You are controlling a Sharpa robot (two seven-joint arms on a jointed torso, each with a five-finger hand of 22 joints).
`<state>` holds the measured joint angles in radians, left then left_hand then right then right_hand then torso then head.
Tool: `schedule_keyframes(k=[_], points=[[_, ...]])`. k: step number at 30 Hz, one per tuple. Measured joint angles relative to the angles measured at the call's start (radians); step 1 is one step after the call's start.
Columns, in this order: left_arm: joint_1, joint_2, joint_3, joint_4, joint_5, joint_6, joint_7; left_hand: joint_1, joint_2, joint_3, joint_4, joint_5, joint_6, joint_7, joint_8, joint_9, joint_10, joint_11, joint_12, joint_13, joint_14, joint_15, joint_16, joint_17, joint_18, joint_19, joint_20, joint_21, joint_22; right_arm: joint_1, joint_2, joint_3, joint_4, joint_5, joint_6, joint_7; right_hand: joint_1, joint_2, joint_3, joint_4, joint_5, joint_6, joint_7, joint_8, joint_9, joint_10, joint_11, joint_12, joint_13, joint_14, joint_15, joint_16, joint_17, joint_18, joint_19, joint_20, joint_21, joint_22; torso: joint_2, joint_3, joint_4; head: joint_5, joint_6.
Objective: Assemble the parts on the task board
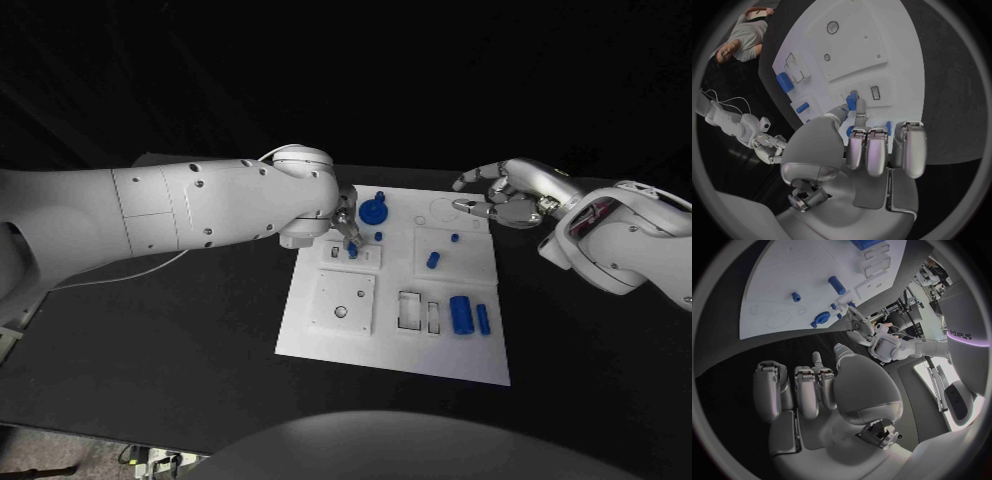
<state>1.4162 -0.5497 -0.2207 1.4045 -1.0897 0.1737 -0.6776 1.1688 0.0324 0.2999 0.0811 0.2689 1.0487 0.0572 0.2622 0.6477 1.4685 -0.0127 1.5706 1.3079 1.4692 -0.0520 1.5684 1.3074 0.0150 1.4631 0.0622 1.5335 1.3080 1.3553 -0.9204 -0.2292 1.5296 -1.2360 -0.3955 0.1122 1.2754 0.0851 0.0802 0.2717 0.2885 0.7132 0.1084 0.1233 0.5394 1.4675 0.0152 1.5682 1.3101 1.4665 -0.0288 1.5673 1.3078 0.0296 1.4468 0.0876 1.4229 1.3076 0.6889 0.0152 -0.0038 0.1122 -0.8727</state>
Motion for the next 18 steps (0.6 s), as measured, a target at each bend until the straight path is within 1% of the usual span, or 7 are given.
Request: schedule_keyframes(k=[9,12,18], points=[[0.0,-0.001,0.0,0.0,0.0,0.001,0.0,0.0,0.0,0.0,0.0,0.0,0.0,0.0,-0.003,0.0,0.0,0.0,0.0,0.0,0.0,0.0,0.0,0.0,0.0,0.0,0.0,0.0,0.0,-0.002,0.001,0.0,-0.002,0.0,0.0,0.0,0.0,0.0,0.0,0.0,0.0,0.0,0.0,0.0,0.0,0.0,0.0,0.0,0.0,0.0,0.0,0.0,0.0,0.0,0.0,0.0,0.0,0.0,0.0,0.0005,-0.0001,0.001,0.0],[0.0,-0.002,0.0,0.001,0.0,0.001,0.0,0.0,0.0,0.0,0.0,0.0,0.0,0.0,-0.004,0.0,0.0,0.0,0.0,0.0,0.0,0.0,0.0,0.0,0.0,0.0,0.0,0.0,0.0,-0.003,0.001,0.0,-0.002,0.0,0.0,0.001,0.004,-0.003,0.0,0.0,0.0,0.0,0.0,0.0,0.0,0.0,0.0,0.0,0.0,0.0,0.0,0.0,0.0,0.0,0.0,0.0,0.0,0.0,0.0,0.0005,-0.0001,0.001,0.0],[0.0,-0.003,0.0,0.003,0.0,0.001,0.0,0.0,0.0,0.0,0.0,0.0,0.0,0.0,-0.004,0.0,0.0,0.0,0.0,0.0,0.0,0.0,0.0,0.0,0.0,0.0,0.0,0.0,0.0,-0.003,0.002,0.0,-0.004,0.0,0.0,0.001,0.008,0.0,0.0,0.0,0.0,0.0,0.0,0.0,0.0,0.0,0.0,0.0,0.0,0.0,0.0,0.0,0.0,0.0,0.0,0.0,0.0,0.0,0.0,0.0001,-0.0001,0.002,0.0]])
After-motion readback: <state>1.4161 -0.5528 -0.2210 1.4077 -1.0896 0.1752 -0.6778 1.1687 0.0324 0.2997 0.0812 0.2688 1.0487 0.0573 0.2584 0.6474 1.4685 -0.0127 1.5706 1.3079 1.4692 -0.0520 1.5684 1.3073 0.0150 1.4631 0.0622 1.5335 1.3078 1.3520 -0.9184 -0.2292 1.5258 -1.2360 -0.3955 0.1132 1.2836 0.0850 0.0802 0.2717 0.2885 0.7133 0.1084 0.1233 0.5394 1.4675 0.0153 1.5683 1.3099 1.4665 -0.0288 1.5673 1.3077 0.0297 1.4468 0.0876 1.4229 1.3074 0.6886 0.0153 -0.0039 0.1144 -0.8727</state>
